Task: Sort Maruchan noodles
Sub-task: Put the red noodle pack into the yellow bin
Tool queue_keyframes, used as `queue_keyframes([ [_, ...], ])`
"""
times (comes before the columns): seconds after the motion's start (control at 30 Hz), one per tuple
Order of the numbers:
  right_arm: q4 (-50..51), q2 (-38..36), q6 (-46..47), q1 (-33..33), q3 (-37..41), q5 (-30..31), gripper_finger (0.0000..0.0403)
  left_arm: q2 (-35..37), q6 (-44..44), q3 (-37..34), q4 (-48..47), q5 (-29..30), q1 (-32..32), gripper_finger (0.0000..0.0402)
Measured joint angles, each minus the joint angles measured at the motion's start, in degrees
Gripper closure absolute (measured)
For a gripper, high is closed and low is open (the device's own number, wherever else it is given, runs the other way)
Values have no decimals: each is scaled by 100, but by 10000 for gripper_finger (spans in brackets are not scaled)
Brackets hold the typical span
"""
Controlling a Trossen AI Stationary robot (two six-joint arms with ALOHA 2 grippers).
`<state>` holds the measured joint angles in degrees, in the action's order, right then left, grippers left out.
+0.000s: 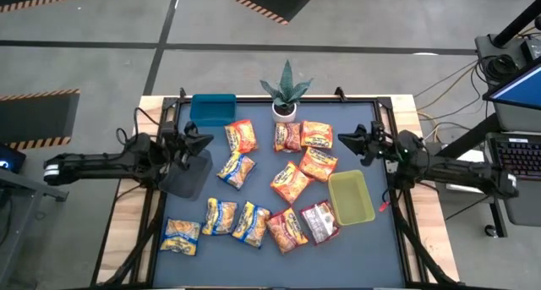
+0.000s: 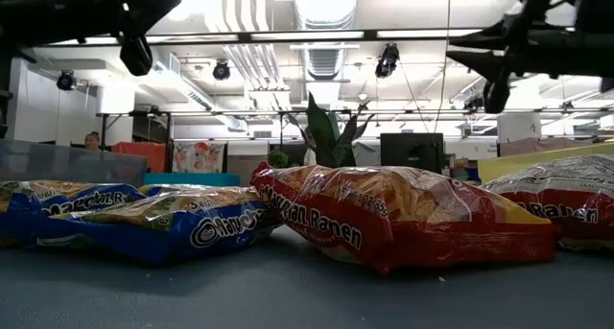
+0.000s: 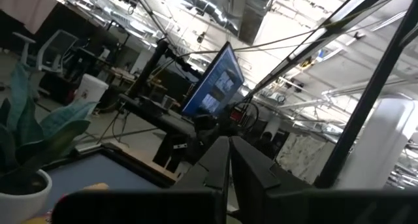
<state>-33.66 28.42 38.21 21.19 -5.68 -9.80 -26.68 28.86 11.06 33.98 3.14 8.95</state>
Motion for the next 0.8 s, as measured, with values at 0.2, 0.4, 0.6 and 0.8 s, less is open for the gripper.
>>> queue_keyframes([
  [0.2, 50, 887, -279, -374, -782, -2, 335, -482, -108, 212, -8, -18, -6, 402],
  [0.4, 197, 1560, -503, -900, -1505, -54, 335, -1156, -183, 235, 153, -68, -225, 402],
  [0.6, 1760, 2099, -607, -1289, -2387, -66, 335, -1907, -403, 235, 1045, -73, -648, 402],
  [0.8, 3519, 2651, -593, -1342, -3131, -63, 335, -2578, -913, 235, 1623, -83, -811, 402],
])
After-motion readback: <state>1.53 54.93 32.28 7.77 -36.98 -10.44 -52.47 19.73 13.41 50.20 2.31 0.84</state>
